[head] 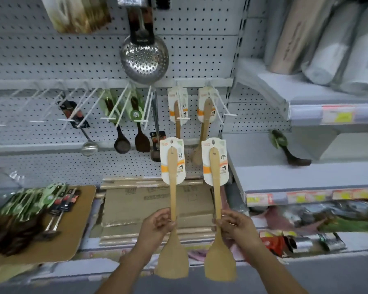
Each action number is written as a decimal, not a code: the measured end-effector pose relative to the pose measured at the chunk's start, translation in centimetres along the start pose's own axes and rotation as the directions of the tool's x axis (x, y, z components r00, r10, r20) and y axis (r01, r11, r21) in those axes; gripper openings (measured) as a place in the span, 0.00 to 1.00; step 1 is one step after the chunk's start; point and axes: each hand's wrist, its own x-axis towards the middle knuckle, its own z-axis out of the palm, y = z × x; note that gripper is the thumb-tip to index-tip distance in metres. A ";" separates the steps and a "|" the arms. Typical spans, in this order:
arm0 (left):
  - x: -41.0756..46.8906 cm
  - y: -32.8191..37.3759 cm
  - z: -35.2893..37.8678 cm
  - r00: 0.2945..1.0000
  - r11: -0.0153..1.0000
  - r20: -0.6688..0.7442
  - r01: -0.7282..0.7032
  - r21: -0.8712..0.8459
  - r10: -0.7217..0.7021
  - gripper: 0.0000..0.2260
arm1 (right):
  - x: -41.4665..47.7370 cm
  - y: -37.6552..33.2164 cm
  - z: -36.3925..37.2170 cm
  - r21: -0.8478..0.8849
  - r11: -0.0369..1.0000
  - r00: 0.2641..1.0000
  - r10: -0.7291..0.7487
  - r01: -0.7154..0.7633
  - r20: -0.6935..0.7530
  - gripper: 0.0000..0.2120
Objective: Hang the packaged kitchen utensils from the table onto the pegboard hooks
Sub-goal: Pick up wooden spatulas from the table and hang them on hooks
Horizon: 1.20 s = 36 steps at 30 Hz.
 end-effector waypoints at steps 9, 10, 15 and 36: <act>-2.0 0.5 3.3 0.996 0.999 -0.084 -0.001 -0.040 -0.003 0.17 | 1.3 -2.9 -3.3 -0.058 0.995 0.993 -0.072 0.077 0.091 0.10; -2.0 0.5 3.2 0.997 0.999 -0.083 0.001 -0.037 -0.004 0.17 | 1.5 -3.0 -3.3 -0.049 0.995 0.992 -0.081 0.086 0.102 0.10; -1.5 0.5 3.2 0.997 0.999 -0.074 -0.012 -0.030 0.009 0.18 | 2.9 -3.5 -3.4 -0.042 0.996 0.991 -0.075 0.080 0.114 0.12; 0.3 0.1 2.0 1.000 1.000 -0.005 -0.028 -0.004 0.028 0.18 | 2.4 -2.6 -3.3 -0.169 0.973 0.986 -0.148 0.158 0.071 0.11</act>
